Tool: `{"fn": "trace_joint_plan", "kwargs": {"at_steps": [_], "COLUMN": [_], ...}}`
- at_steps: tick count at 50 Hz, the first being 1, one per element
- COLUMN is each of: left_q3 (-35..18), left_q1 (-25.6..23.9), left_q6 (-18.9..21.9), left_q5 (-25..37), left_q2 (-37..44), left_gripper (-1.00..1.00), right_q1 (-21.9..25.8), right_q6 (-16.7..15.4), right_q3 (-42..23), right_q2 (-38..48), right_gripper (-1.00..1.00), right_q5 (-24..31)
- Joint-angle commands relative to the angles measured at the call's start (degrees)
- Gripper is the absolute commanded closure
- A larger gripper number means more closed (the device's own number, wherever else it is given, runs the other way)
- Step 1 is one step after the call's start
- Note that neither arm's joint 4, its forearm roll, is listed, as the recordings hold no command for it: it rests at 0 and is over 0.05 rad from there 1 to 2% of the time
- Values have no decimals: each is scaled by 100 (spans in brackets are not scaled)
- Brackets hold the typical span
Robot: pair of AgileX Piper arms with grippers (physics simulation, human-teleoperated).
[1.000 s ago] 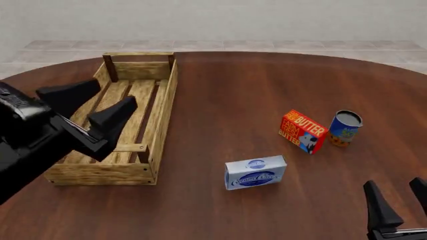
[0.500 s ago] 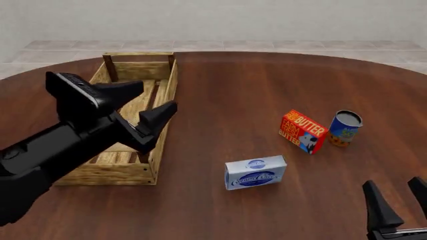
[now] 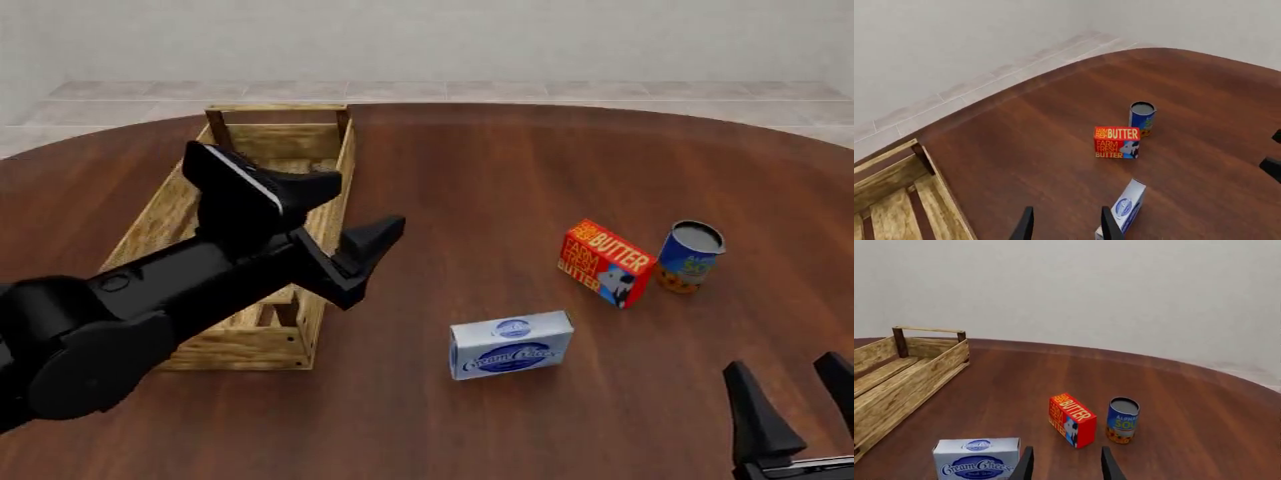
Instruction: Pick up the cream cheese and put it in the tray.
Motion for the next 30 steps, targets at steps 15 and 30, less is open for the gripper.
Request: {"fn": "trace_joint_plan", "kwargs": {"at_steps": [15,30], "left_q3": [-631,-1053], "left_q1": [-444,-653], "left_q6": [148,257], "left_q5": [506,923], "left_q2": [760,1149], "left_gripper": [-100,-100], "right_q1": [40,18], "right_q6": [-94,-73], "right_q3": [2,1], "right_q2": [0,0], "right_gripper": [-100,-100], "right_q5": [4,-5]}}
